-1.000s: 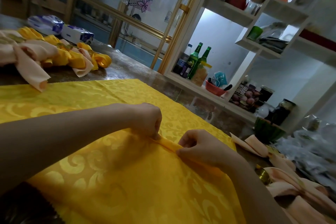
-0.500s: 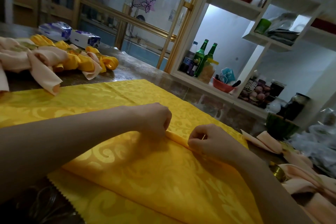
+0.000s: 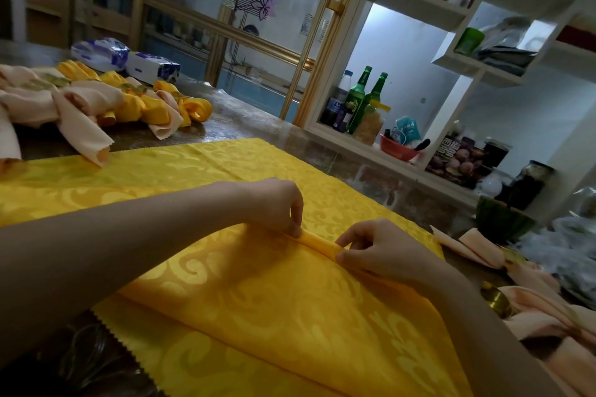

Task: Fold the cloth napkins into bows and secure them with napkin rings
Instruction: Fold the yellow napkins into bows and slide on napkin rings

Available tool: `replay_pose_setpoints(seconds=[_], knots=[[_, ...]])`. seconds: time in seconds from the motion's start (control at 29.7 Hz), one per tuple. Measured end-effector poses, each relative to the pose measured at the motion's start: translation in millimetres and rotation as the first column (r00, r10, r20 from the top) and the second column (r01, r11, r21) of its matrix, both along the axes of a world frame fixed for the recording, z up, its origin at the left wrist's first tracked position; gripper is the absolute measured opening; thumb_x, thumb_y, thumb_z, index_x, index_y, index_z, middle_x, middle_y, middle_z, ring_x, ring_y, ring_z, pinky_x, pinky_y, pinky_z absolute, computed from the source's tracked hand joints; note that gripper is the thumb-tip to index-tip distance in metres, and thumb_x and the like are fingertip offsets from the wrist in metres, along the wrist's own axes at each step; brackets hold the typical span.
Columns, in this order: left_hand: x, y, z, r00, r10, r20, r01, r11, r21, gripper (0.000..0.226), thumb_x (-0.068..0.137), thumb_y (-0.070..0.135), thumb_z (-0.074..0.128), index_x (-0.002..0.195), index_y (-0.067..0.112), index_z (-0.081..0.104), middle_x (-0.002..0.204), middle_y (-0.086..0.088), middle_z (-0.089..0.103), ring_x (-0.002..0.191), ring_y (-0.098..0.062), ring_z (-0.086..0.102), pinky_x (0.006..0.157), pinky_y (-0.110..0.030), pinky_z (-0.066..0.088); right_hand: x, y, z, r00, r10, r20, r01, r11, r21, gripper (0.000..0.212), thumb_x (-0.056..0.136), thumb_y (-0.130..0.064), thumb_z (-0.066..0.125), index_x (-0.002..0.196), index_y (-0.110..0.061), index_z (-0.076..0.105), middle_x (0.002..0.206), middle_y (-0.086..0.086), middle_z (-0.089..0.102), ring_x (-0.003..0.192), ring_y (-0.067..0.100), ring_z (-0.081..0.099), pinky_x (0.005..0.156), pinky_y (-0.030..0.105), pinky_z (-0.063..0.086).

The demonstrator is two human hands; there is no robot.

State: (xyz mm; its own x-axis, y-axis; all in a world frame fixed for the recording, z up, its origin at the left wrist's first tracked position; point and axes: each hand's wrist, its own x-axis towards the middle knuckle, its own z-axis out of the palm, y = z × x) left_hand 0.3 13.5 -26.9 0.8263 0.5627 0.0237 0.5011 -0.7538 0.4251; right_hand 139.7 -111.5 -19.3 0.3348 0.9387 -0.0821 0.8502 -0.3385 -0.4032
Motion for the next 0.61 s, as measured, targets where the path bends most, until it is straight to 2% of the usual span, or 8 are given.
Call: replay_pose_setpoints(seconds=[0.07,0.17,0.34,0.4,0.47,0.54,0.61], knots=[[1,-1,0,1.0,-0.014,-0.001,0.014,0.999,0.05,0.025,0.088,0.029,0.063,0.109,0.016,0.065,0.079,0.01,0.043,0.071,-0.007,0.043,0.057,-0.015,0.035,0,0,0,0.998,-0.002,0.056,0.001,1.0,0.009,0.012,0.085,-0.024,0.067,0.096,-0.026,0.064,0.081,-0.006,0.058,0.068,0.003,0.051,0.058,0.015,0.041],[-1,-2,-3,1.0,-0.029,0.003,0.028,0.984,0.176,0.023,0.088,0.03,0.063,0.109,0.019,0.064,0.093,0.008,0.041,0.086,-0.009,0.04,0.067,-0.018,0.035,-2,2,-2,0.986,0.002,0.169,-0.014,0.997,0.071,0.009,0.083,-0.022,0.066,0.09,-0.026,0.062,0.093,-0.006,0.057,0.075,0.005,0.05,0.06,0.015,0.04],[-3,-8,-6,0.997,-0.075,0.028,0.063,0.949,0.308,0.022,0.091,0.023,0.057,0.112,0.019,0.058,0.098,0.008,0.04,0.085,-0.008,0.041,0.058,-0.012,0.035,-5,3,-10,0.964,0.016,0.266,-0.065,0.982,0.175,0.014,0.079,-0.015,0.066,0.089,-0.021,0.059,0.089,-0.007,0.054,0.08,0.007,0.05,0.069,0.023,0.047],[-3,-8,-5,0.997,-0.077,0.009,0.072,0.961,0.266,0.021,0.09,0.02,0.058,0.111,0.019,0.057,0.096,0.008,0.042,0.081,-0.007,0.041,0.059,-0.013,0.036,-7,3,-8,0.964,0.046,0.263,-0.087,0.986,0.145,0.015,0.08,-0.013,0.065,0.087,-0.022,0.056,0.085,-0.009,0.051,0.076,0.006,0.048,0.064,0.021,0.045],[-4,-7,-3,0.996,-0.081,-0.026,0.084,0.983,0.16,0.018,0.089,0.018,0.059,0.107,0.019,0.056,0.089,0.008,0.044,0.075,-0.007,0.041,0.06,-0.016,0.04,-8,2,-4,0.971,0.071,0.229,-0.088,0.994,0.067,0.017,0.081,-0.012,0.064,0.085,-0.024,0.054,0.083,-0.008,0.05,0.072,0.005,0.046,0.061,0.019,0.041],[-4,-7,-1,0.997,-0.073,-0.035,0.074,0.997,0.02,0.012,0.089,0.02,0.058,0.1,0.021,0.054,0.084,0.008,0.045,0.075,-0.008,0.045,0.061,-0.019,0.042,-7,1,3,0.983,0.081,0.163,-0.078,0.997,-0.024,0.012,0.083,-0.015,0.063,0.086,-0.025,0.056,0.085,-0.006,0.054,0.073,0.006,0.05,0.066,0.022,0.045],[-5,-5,0,0.999,-0.048,-0.012,0.048,0.998,-0.038,0.008,0.092,0.028,0.055,0.097,0.022,0.054,0.083,0.009,0.047,0.078,-0.01,0.048,0.061,-0.019,0.041,-8,-1,9,0.996,0.064,0.067,-0.06,0.997,-0.055,0.004,0.088,-0.02,0.06,0.086,-0.024,0.061,0.086,-0.006,0.059,0.075,0.008,0.055,0.073,0.027,0.05]])
